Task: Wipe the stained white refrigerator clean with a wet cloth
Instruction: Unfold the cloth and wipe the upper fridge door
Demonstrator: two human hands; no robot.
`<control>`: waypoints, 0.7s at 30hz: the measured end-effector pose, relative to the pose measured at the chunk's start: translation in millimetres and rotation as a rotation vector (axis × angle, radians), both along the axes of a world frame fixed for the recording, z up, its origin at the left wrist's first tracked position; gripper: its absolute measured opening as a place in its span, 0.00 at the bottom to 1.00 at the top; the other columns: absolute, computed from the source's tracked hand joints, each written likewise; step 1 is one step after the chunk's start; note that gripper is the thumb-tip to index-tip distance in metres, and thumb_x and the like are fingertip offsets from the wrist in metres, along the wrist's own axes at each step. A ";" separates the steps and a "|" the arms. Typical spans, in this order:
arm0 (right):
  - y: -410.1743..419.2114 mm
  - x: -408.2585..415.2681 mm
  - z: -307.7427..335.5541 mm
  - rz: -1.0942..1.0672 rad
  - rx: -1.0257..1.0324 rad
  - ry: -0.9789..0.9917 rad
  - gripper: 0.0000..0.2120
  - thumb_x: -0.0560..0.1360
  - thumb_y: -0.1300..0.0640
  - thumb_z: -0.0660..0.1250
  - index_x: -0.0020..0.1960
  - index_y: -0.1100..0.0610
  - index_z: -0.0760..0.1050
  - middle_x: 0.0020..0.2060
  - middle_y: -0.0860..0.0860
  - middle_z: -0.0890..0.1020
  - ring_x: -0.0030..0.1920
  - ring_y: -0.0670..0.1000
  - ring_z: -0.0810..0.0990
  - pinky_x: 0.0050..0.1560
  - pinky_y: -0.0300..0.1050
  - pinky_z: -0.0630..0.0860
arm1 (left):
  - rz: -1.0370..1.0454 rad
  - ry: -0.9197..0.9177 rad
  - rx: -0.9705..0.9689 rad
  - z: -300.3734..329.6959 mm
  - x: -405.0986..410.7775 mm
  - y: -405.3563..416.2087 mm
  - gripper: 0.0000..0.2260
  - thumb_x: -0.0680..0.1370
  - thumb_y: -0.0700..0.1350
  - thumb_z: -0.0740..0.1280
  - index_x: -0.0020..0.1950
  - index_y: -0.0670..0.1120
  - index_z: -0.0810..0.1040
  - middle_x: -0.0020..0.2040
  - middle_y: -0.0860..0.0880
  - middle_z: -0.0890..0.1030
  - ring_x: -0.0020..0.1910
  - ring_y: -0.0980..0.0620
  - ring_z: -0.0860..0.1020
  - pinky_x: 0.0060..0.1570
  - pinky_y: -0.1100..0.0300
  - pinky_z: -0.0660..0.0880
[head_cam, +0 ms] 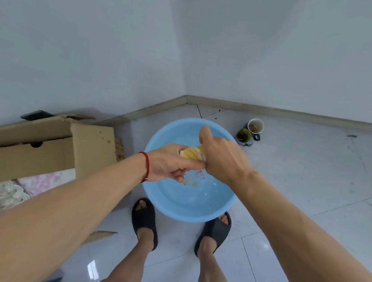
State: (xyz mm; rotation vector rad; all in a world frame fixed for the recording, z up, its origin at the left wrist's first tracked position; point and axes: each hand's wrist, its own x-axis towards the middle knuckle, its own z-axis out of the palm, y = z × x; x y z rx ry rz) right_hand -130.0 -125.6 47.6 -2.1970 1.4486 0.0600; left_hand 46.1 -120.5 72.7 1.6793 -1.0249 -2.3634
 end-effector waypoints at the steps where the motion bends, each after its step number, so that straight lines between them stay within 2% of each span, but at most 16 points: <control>1: 3.2 -2.6 13.9 -0.072 0.090 -0.067 0.21 0.72 0.64 0.70 0.57 0.55 0.61 0.48 0.56 0.78 0.41 0.64 0.78 0.38 0.56 0.75 | -0.025 0.010 -0.031 10.9 3.7 -1.9 0.11 0.77 0.45 0.76 0.53 0.43 0.77 0.35 0.48 0.73 0.34 0.51 0.72 0.40 0.55 0.78; 3: 9.8 -8.5 51.2 -0.187 0.214 -0.190 0.22 0.72 0.60 0.74 0.55 0.54 0.62 0.54 0.55 0.75 0.47 0.60 0.77 0.45 0.55 0.75 | -0.032 -0.003 -0.114 42.9 8.1 -5.7 0.16 0.76 0.46 0.76 0.56 0.39 0.77 0.44 0.46 0.81 0.43 0.47 0.80 0.52 0.47 0.82; 5: 18.6 -13.7 89.3 -0.305 0.310 -0.271 0.25 0.70 0.53 0.80 0.55 0.55 0.66 0.51 0.51 0.77 0.46 0.53 0.77 0.42 0.48 0.73 | 0.023 0.011 -0.222 79.1 7.2 -7.6 0.19 0.74 0.42 0.78 0.59 0.35 0.77 0.51 0.40 0.82 0.51 0.42 0.83 0.57 0.41 0.81; 8: 34.6 -23.5 160.5 -0.516 0.464 -0.490 0.23 0.68 0.44 0.82 0.51 0.54 0.74 0.39 0.48 0.81 0.35 0.41 0.78 0.34 0.37 0.74 | 0.045 0.001 -0.429 142.6 3.0 -10.4 0.18 0.71 0.39 0.79 0.59 0.39 0.79 0.50 0.45 0.84 0.50 0.49 0.83 0.56 0.52 0.81; 9: 39.7 -29.1 182.4 -0.569 0.521 -0.616 0.20 0.70 0.42 0.80 0.50 0.55 0.78 0.38 0.50 0.83 0.34 0.41 0.80 0.37 0.39 0.78 | 0.053 0.002 -0.494 161.2 1.3 -11.7 0.19 0.70 0.40 0.80 0.59 0.41 0.80 0.49 0.47 0.84 0.50 0.51 0.82 0.55 0.55 0.81; 10: 44.2 -35.7 209.3 -0.610 0.572 -0.758 0.19 0.73 0.41 0.76 0.50 0.56 0.81 0.39 0.53 0.85 0.37 0.45 0.83 0.43 0.45 0.82 | 0.055 0.021 -0.550 186.1 0.0 -15.3 0.19 0.70 0.40 0.80 0.59 0.44 0.81 0.50 0.47 0.83 0.50 0.52 0.81 0.55 0.55 0.81; 11: 50.0 -42.7 232.0 -0.637 0.636 -0.882 0.21 0.77 0.40 0.70 0.51 0.58 0.83 0.43 0.57 0.87 0.42 0.51 0.85 0.47 0.50 0.82 | 0.058 0.067 -0.576 205.9 -2.1 -17.4 0.19 0.70 0.40 0.80 0.59 0.45 0.81 0.50 0.47 0.83 0.51 0.51 0.81 0.55 0.53 0.80; 13: 62.4 -56.3 268.7 -0.685 0.729 -1.082 0.24 0.82 0.42 0.62 0.57 0.63 0.84 0.52 0.63 0.86 0.49 0.60 0.85 0.51 0.53 0.79 | 0.046 0.184 -0.596 241.4 -7.7 -22.2 0.20 0.70 0.37 0.78 0.61 0.43 0.79 0.52 0.46 0.83 0.54 0.49 0.81 0.57 0.52 0.79; 15: 76.0 -65.5 296.2 -0.741 0.714 -1.188 0.23 0.83 0.46 0.62 0.62 0.64 0.82 0.58 0.64 0.84 0.56 0.64 0.84 0.58 0.57 0.79 | -0.006 0.279 -0.624 270.3 -16.0 -23.5 0.22 0.71 0.35 0.78 0.63 0.39 0.78 0.54 0.44 0.83 0.55 0.47 0.80 0.59 0.51 0.78; 17: 91.0 -67.9 319.0 -0.784 0.603 -1.231 0.19 0.81 0.47 0.67 0.63 0.60 0.81 0.58 0.62 0.83 0.58 0.59 0.83 0.67 0.67 0.75 | -0.082 0.355 -0.658 293.7 -23.1 -23.6 0.21 0.70 0.35 0.78 0.61 0.38 0.79 0.55 0.43 0.83 0.56 0.45 0.81 0.61 0.47 0.77; 21: 124.4 -63.7 360.2 -0.884 0.261 -1.216 0.21 0.77 0.40 0.72 0.61 0.54 0.80 0.58 0.63 0.81 0.57 0.58 0.80 0.68 0.75 0.69 | -0.329 0.462 -0.809 339.0 -45.4 -29.3 0.14 0.71 0.35 0.77 0.54 0.44 0.81 0.67 0.44 0.78 0.66 0.40 0.78 0.68 0.39 0.73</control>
